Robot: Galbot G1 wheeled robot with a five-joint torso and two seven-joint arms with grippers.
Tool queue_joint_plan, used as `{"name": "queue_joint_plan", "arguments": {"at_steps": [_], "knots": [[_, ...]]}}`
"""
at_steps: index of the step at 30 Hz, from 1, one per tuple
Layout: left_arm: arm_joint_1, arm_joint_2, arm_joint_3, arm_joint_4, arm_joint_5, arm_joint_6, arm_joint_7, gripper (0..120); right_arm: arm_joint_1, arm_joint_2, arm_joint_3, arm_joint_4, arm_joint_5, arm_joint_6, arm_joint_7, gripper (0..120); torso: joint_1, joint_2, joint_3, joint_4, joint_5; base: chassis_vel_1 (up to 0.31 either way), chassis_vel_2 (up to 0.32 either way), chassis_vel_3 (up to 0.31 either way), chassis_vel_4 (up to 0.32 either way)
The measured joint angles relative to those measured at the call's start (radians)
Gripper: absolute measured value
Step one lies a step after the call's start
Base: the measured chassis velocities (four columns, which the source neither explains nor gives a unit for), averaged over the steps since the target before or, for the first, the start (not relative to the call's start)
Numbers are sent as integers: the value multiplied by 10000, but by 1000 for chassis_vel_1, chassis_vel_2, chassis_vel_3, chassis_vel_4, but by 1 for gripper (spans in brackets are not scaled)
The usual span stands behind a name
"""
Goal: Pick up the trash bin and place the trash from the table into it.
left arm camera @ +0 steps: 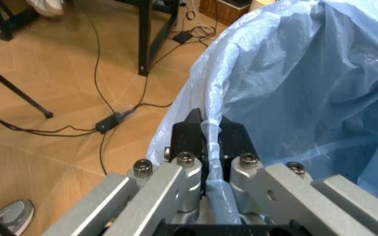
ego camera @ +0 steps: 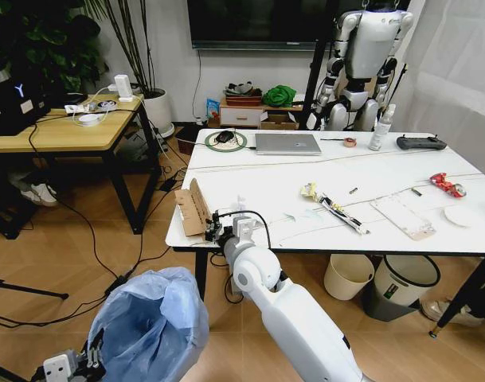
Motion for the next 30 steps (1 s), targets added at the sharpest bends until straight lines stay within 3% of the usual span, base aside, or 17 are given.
{"name": "queue_joint_plan", "arguments": {"at_steps": [8, 9, 10, 15, 19, 30], "knots": [[-14, 133, 196, -173, -1, 163, -7, 0, -737, -1306, 124, 2012, 1458, 787, -837, 0, 0, 0, -2, -2, 3, 0, 0, 0, 0], [-3, 182, 197, -199, -18, 180, -15, 0, -1197, -1795, 15, 2858, 1717, 1191, -1197, 0, -1, 0, -2, -8, 0, 0, 0, 0, 0], [15, 205, 199, -217, -26, 183, -14, 0, -1429, -2027, -31, 3192, 1744, 1403, -1435, 0, -2, -1, -3, 4, 4, 0, 0, 0, 0], [163, 280, 219, -351, -37, 185, -21, 0, -2908, -3455, -175, 4706, 1647, 2293, -2626, 0, -3, 0, -4, -4, -1, 0, 0, 0, 0], [145, 289, 323, -487, -7, 274, -21, 0, -3978, -4250, -401, 5196, 1061, 2851, -3397, 0, -4, 0, -4, -3, 2, 0, 0, 0, 0], [-222, 356, 344, -677, -192, 734, -251, 0, -4758, -4835, -1291, 5105, 127, 3617, -4032, 0, -3, -1, -2, -1, 0, 0, 0, 0, 0]]}}
